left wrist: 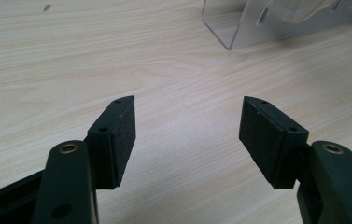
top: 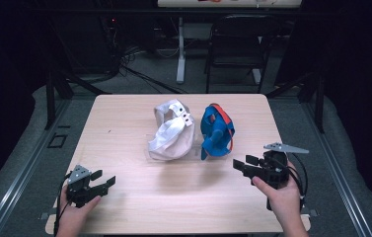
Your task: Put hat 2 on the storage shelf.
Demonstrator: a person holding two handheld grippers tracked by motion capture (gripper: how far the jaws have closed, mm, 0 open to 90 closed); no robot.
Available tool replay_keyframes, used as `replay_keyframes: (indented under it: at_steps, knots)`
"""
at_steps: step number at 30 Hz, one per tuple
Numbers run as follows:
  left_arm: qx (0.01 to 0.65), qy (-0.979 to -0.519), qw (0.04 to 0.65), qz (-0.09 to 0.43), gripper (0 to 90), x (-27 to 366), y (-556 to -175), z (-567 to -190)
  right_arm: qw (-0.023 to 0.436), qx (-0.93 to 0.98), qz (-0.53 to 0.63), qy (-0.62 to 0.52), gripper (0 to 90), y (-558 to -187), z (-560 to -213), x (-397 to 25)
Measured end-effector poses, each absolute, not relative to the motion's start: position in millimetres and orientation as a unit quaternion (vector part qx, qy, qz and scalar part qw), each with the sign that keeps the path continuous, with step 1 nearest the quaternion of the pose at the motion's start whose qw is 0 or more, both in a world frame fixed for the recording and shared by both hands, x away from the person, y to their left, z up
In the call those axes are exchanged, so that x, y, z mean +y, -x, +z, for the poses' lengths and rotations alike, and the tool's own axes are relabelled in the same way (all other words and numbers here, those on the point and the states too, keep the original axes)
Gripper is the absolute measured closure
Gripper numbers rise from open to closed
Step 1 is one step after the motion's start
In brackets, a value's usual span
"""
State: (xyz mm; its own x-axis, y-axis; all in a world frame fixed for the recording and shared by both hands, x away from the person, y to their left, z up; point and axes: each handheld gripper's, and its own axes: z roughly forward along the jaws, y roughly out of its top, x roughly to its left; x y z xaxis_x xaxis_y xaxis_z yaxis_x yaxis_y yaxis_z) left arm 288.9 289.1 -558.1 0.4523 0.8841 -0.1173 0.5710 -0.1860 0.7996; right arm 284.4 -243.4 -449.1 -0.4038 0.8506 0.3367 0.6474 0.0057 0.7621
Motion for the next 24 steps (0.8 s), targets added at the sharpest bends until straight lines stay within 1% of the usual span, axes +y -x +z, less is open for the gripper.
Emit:
replay_keyframes:
  at_steps: [3, 11, 16, 24]
  knots:
    - [0.486, -0.747, 0.411, 0.193, 36.6, 289, -289, -558, 0.124, 0.708, 0.449, -0.531, 40.9, -280, -467, -242]
    - [0.485, -0.748, 0.41, 0.193, 36.6, 287, -290, -560, 0.124, 0.709, 0.44, -0.536, 40.9, -267, -501, -241]
    - [0.486, -0.751, 0.407, 0.188, 36.6, 287, -290, -561, 0.122, 0.701, 0.443, -0.546, 41.2, -265, -516, -244]
    - [0.484, -0.752, 0.406, 0.188, 36.7, 284, -291, -564, 0.134, 0.71, 0.428, -0.544, 42.5, -263, -533, -245]
